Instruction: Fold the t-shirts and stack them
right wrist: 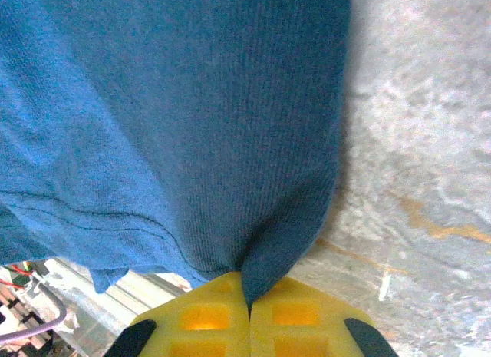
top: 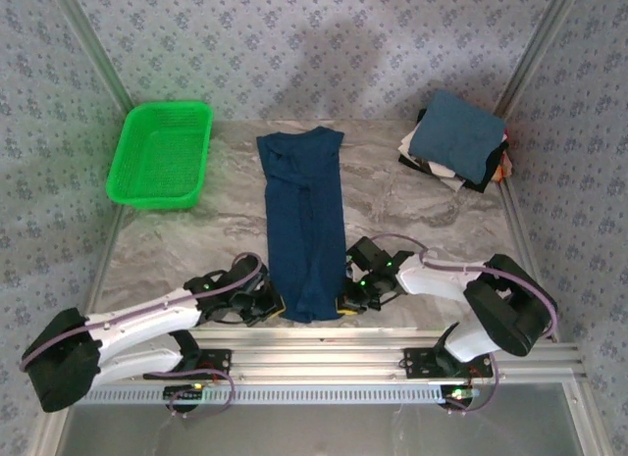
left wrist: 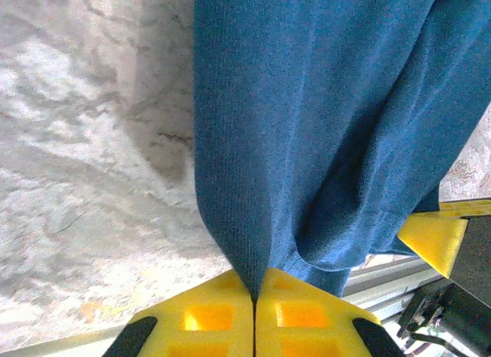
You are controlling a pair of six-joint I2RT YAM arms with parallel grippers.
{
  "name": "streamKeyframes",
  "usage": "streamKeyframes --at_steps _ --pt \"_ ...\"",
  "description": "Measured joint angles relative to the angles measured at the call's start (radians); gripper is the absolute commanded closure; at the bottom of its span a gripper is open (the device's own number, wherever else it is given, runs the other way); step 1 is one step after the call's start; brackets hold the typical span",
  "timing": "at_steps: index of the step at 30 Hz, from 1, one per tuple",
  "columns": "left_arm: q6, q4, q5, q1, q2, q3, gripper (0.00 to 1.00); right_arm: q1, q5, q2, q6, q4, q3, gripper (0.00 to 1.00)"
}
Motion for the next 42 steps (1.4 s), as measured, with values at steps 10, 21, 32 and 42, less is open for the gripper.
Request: streamKeyframes --at_steps 10,21,32,42 --pt "0.034 -0.087 -0.036 0.000 -0.030 0.049 1.00 -0.045 -0.022 -0.040 -0.024 -0.038 0.000 1.00" --pt "0.099 -0.127 -0.023 0.129 0.013 0.197 1.00 -0.179 -0.054 -0.032 -0.130 -0.184 0.172 1.00" --pt "0.239 -0.158 0.088 0.394 0.169 0.371 1.00 -0.277 -0.090 0.251 -0.315 -0.357 0.563 1.00" --pt "0.376 -0.170 0.180 0.528 0.410 0.605 1.00 -0.351 -0.089 0.474 -0.457 -0.513 0.934 1.00"
